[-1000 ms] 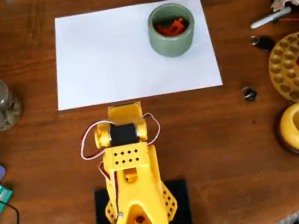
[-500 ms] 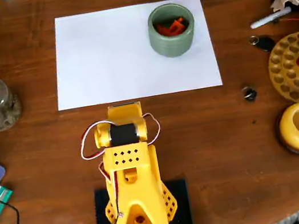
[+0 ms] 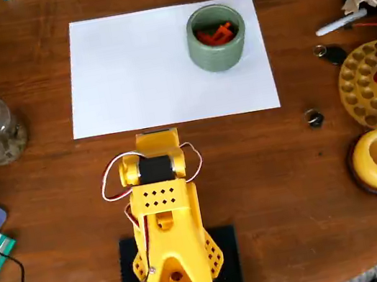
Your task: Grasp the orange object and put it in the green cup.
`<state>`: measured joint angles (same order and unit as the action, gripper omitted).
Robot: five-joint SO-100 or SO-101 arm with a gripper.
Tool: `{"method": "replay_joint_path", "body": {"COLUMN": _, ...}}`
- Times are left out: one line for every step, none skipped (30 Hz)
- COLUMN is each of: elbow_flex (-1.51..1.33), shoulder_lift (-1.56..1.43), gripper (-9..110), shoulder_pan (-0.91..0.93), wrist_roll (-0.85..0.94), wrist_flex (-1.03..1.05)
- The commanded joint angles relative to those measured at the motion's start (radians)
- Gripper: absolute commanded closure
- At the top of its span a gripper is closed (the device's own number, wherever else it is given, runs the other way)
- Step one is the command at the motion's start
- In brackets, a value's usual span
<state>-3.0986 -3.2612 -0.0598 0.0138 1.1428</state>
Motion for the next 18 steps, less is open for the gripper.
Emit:
{"method": "replay_joint_path", "body": {"elbow_flex": 0.002, "shoulder_lift": 0.002, "gripper": 102, "shoulder_pan": 0.006, "wrist_roll": 0.000, "wrist_flex": 0.006}}
{"method": "replay_joint_path", "body": {"elbow_flex": 0.002, "shoulder_lift": 0.002, "gripper": 102, "shoulder_pan": 0.006, "wrist_roll": 0.000, "wrist_flex": 0.006}}
{"method": "replay_joint_path", "body": {"elbow_flex": 0.002, "shoulder_lift": 0.002, "gripper": 102, "shoulder_pan": 0.006, "wrist_roll": 0.000, "wrist_flex": 0.006}}
{"method": "replay_joint_path", "body": {"elbow_flex": 0.002, "shoulder_lift": 0.002, "gripper": 102, "shoulder_pan": 0.006, "wrist_roll": 0.000, "wrist_flex": 0.006}}
{"method": "replay_joint_path", "body": {"elbow_flex": 0.002, "shoulder_lift": 0.002, "gripper": 102, "shoulder_pan": 0.006, "wrist_roll": 0.000, "wrist_flex": 0.006}}
{"method": "replay_joint_path", "body": {"elbow_flex": 0.002, "shoulder_lift": 0.002, "gripper": 102, "shoulder_pan": 0.006, "wrist_roll": 0.000, "wrist_flex": 0.006}}
{"method": "replay_joint_path", "body": {"elbow_flex": 0.002, "shoulder_lift": 0.002, "gripper": 102, "shoulder_pan": 0.006, "wrist_roll": 0.000, "wrist_flex": 0.006}}
{"method": "replay_joint_path", "body": {"elbow_flex": 0.002, "shoulder_lift": 0.002, "gripper": 102, "shoulder_pan": 0.006, "wrist_roll": 0.000, "wrist_flex": 0.006}}
{"method": "replay_joint_path", "body": {"elbow_flex": 0.002, "shoulder_lift": 0.002, "gripper": 102, "shoulder_pan": 0.006, "wrist_roll": 0.000, "wrist_flex": 0.006}}
{"method": "replay_joint_path", "body": {"elbow_flex": 0.002, "shoulder_lift": 0.002, "gripper": 102, "shoulder_pan": 0.006, "wrist_roll": 0.000, "wrist_flex": 0.006}}
{"method": "replay_joint_path", "body": {"elbow_flex": 0.002, "shoulder_lift": 0.002, "gripper": 102, "shoulder_pan": 0.006, "wrist_roll": 0.000, "wrist_flex": 0.006}}
{"method": "replay_joint_path", "body": {"elbow_flex": 0.002, "shoulder_lift": 0.002, "gripper": 102, "shoulder_pan": 0.006, "wrist_roll": 0.000, "wrist_flex": 0.006}}
{"method": "replay_joint_path", "body": {"elbow_flex": 0.002, "shoulder_lift": 0.002, "gripper": 102, "shoulder_pan": 0.006, "wrist_roll": 0.000, "wrist_flex": 0.006}}
{"method": "replay_joint_path", "body": {"elbow_flex": 0.002, "shoulder_lift": 0.002, "gripper": 102, "shoulder_pan": 0.006, "wrist_roll": 0.000, "wrist_flex": 0.006}}
{"method": "replay_joint_path", "body": {"elbow_flex": 0.002, "shoulder_lift": 0.002, "gripper": 102, "shoulder_pan": 0.006, "wrist_roll": 0.000, "wrist_flex": 0.006}}
{"method": "replay_joint_path", "body": {"elbow_flex": 0.002, "shoulder_lift": 0.002, "gripper": 102, "shoulder_pan": 0.006, "wrist_roll": 0.000, "wrist_flex": 0.006}}
{"method": "replay_joint_path", "body": {"elbow_flex": 0.002, "shoulder_lift": 0.002, "gripper": 102, "shoulder_pan": 0.006, "wrist_roll": 0.000, "wrist_flex": 0.006}}
{"method": "replay_joint_path", "body": {"elbow_flex": 0.002, "shoulder_lift": 0.002, "gripper": 102, "shoulder_pan": 0.006, "wrist_roll": 0.000, "wrist_flex": 0.006}}
